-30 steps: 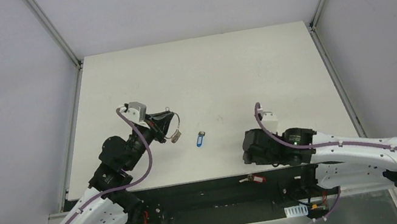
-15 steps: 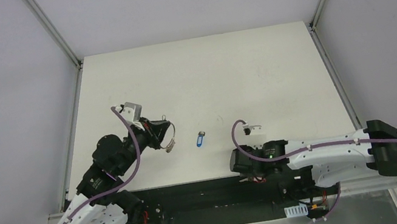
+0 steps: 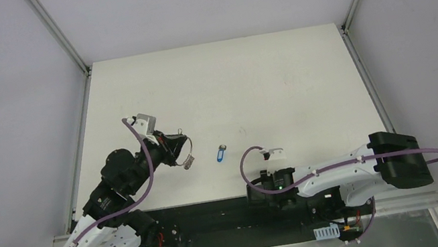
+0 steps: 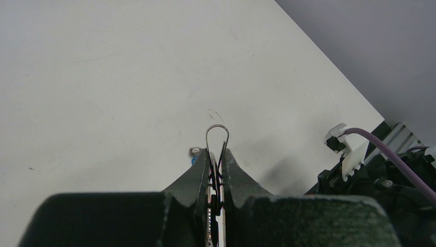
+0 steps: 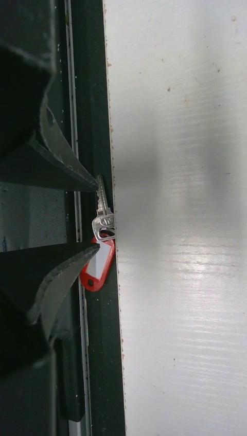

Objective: Put the keys on the keyring

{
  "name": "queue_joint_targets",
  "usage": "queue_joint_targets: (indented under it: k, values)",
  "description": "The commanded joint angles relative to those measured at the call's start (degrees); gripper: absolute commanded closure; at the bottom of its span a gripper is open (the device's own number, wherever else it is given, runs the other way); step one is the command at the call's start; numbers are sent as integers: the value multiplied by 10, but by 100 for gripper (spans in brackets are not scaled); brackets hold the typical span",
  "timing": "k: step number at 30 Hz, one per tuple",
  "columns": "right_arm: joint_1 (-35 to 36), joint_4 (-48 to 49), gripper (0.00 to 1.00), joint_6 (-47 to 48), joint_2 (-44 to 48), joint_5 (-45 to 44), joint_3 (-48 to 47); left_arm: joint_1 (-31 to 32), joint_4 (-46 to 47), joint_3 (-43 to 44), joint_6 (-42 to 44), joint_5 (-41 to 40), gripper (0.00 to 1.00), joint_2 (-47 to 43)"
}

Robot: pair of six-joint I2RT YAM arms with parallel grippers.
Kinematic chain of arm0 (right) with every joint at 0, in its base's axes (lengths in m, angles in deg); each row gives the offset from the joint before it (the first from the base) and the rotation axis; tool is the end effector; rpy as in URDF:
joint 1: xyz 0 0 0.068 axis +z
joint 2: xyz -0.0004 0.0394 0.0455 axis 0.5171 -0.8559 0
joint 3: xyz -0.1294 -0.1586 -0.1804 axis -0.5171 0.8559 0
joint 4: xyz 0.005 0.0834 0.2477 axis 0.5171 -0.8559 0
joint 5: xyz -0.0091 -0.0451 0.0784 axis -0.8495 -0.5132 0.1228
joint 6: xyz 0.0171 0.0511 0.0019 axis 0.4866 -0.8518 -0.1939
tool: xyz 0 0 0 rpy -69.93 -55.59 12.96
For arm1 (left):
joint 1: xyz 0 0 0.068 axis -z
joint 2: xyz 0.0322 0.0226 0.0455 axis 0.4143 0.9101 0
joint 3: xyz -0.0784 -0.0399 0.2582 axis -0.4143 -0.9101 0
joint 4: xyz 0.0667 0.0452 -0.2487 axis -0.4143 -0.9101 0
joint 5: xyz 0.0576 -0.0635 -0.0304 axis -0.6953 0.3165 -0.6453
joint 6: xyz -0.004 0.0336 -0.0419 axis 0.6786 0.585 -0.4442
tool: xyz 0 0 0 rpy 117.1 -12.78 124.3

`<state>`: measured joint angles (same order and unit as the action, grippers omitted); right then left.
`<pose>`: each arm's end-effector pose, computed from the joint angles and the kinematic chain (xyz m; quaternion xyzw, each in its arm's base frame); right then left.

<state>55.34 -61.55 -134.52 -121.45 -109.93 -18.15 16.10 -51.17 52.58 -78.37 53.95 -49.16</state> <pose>0.0314 0.2100 0.1656 -0.1182 0.9537 0.0121 0.2764 0.1014 -0.0865 0.3341 0.1345 0.6894 -0.3456 0.6223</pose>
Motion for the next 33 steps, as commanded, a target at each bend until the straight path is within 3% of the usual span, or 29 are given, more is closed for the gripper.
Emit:
queue_joint_targets:
  k: [1, 33]
  values:
    - [4, -16, 57, -37, 5, -35, -8, 5, 4, 22, 0, 4, 100, -3]
    - [12, 41, 71, -70, -22, -40, 59, 4, 6, 24, 5, 4, 100, 27]
